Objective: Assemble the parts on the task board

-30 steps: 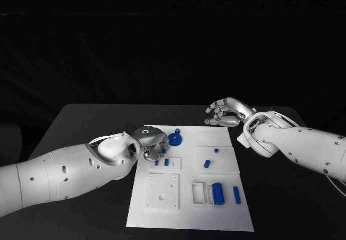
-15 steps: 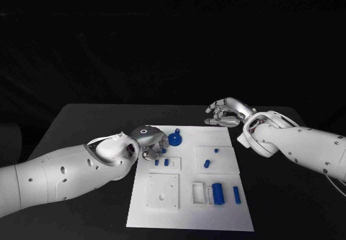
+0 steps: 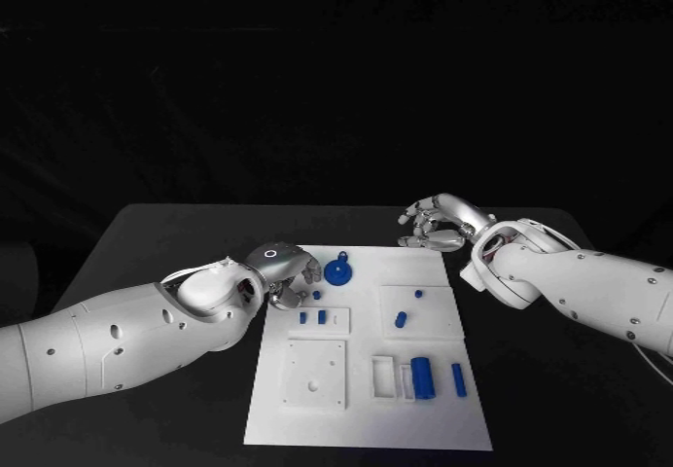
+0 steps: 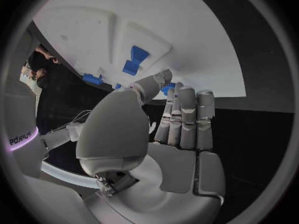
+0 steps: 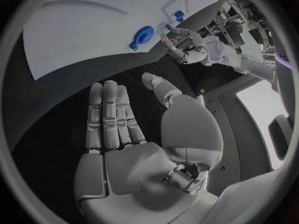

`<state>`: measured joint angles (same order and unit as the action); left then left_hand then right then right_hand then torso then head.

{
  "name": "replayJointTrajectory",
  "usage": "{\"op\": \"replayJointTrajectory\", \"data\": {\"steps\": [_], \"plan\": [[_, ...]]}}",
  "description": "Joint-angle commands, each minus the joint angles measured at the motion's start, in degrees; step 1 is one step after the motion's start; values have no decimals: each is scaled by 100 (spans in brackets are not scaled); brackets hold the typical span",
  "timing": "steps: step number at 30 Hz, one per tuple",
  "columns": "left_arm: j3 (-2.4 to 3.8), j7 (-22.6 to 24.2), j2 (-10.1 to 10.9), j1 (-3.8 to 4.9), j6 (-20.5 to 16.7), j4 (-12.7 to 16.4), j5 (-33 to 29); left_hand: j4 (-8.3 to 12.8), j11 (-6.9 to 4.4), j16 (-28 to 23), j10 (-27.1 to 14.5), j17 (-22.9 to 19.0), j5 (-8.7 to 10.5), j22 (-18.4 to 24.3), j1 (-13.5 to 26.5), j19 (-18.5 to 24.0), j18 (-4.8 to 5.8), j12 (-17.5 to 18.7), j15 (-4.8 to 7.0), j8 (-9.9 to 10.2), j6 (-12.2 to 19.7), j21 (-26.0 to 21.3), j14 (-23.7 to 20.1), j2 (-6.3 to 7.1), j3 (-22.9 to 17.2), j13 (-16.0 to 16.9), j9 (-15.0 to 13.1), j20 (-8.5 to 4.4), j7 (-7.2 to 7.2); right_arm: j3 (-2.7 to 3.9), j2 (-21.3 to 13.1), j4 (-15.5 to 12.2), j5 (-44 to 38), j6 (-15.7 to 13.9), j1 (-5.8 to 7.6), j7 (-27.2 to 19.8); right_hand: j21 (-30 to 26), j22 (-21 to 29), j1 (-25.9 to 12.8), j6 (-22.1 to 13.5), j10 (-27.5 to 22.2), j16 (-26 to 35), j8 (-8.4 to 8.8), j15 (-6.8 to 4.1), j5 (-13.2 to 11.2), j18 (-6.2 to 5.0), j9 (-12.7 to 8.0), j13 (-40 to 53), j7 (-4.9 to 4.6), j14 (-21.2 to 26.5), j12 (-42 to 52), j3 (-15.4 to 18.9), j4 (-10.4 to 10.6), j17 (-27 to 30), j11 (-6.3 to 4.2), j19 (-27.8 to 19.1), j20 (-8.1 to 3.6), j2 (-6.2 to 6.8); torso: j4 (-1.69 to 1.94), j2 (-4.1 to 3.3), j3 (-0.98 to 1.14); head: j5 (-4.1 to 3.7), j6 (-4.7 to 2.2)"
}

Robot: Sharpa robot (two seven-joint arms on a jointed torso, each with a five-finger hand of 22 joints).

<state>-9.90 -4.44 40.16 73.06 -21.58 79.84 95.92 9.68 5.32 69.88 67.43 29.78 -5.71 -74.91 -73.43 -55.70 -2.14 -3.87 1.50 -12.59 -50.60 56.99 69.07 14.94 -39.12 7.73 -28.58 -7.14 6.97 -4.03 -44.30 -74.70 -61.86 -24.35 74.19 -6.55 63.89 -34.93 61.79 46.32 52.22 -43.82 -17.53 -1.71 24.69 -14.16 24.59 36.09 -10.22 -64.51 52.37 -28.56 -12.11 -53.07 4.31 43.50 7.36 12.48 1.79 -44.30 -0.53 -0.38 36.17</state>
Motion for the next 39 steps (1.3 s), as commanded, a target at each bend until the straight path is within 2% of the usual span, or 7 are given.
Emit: {"op": "replayJointTrajectory", "data": {"steps": [1, 5, 7, 11, 19, 27, 39], "plan": [[11, 322, 37, -4, -325, -59, -454, -25, 23, -27, -62, -10, 7, -32, -24, -2, -606, 3, -48, 37, 42, -40, 8, 31, -9, -7, 7, 38, 15, 1, -51, -52, -17, 656, -42, -302, 2, -10, 103, 16, 25, 0, -22, 1, -64, -84, -3, -26, -12, -38, -11, -41, -90, -6, -24, 38, 0, -24, -2, 1, 4, -94, -11], [56, 712, 137, -2, -674, -94, -1281, 0, -42, -38, 154, -24, -12, -21, -316, 7, -619, -120, 11, -109, -182, -67, 31, -120, -307, 52, -43, 26, 176, -1, -171, -155, 94, 1032, -80, -416, -188, 55, 159, 56, 82, 294, -55, 71, -276, -84, -3, -846, -49, -85, -1275, -291, -372, 160, 45, 54, 32, -194, -1, -2, 6, -216, -21], [144, 876, 192, 1, -721, -186, -2034, -11, -34, -219, 166, -112, -4, 14, -331, 104, -572, -118, 5, -140, -208, -160, -88, -132, -457, 59, -48, 48, 184, -13, -252, -220, -1, 1077, -82, -373, -206, 58, 211, 90, 28, 329, -94, 130, -383, -84, 11, -1342, -76, -207, -2077, -361, -431, 171, 132, 159, 8, -253, 2, 5, 11, -261, -20], [264, 1072, 178, 8, -786, -478, -3072, -48, -23, -451, 176, -225, 221, 65, -216, 211, -512, -110, -8, -163, -190, -286, -181, -93, -487, 68, -49, 61, 187, -22, -364, -279, -294, 995, -86, -279, -138, 15, 258, 166, 591, 268, -161, 66, -403, -84, 26, -1823, -37, -543, -2847, -299, -446, 100, 92, 482, -129, -287, 3, 9, 16, -336, -64], [326, 1577, 275, 100, 68, -579, -6334, -150, 72, -1340, 148, -620, 273, 281, 307, 680, -338, -76, -104, -207, -91, -790, -667, -92, -91, 79, -73, 155, 226, -67, -582, -433, -1071, 873, -86, -106, 72, -100, 282, 372, 928, 48, -259, -9, -459, -84, 45, -2043, 61, -983, -3316, -209, -436, -95, 35, 932, -350, -288, 2, 6, 20, -359, -81], [323, 1966, 441, 97, 603, -364, -7244, 138, 178, -2918, 105, -1078, 253, 674, 669, 1458, -46, -37, -493, -286, 50, -1687, -1301, -417, 489, 62, -127, 470, 253, -152, -676, -645, -2036, 927, -90, 95, 267, -245, 316, 488, 1220, -258, -283, -58, -606, -84, 40, -2133, 103, -1107, -3574, -242, -421, -363, -13, 1124, -516, -247, 3, 4, 11, -367, -78], [321, 2102, 510, 94, 655, -189, -7502, 312, 195, -3694, 56, -1164, 247, 733, 712, 1774, -146, -15, -834, -319, 102, -2028, -1772, -518, 592, 20, -109, 808, 261, -183, -606, -662, -2907, 1077, -226, 476, 269, -298, 239, 529, 1287, -282, -259, -24, -779, -84, 5, -2298, 113, -1087, -3893, -380, -366, -412, 23, 1126, -532, -117, 16, 2, -6, -342, -56]]}}
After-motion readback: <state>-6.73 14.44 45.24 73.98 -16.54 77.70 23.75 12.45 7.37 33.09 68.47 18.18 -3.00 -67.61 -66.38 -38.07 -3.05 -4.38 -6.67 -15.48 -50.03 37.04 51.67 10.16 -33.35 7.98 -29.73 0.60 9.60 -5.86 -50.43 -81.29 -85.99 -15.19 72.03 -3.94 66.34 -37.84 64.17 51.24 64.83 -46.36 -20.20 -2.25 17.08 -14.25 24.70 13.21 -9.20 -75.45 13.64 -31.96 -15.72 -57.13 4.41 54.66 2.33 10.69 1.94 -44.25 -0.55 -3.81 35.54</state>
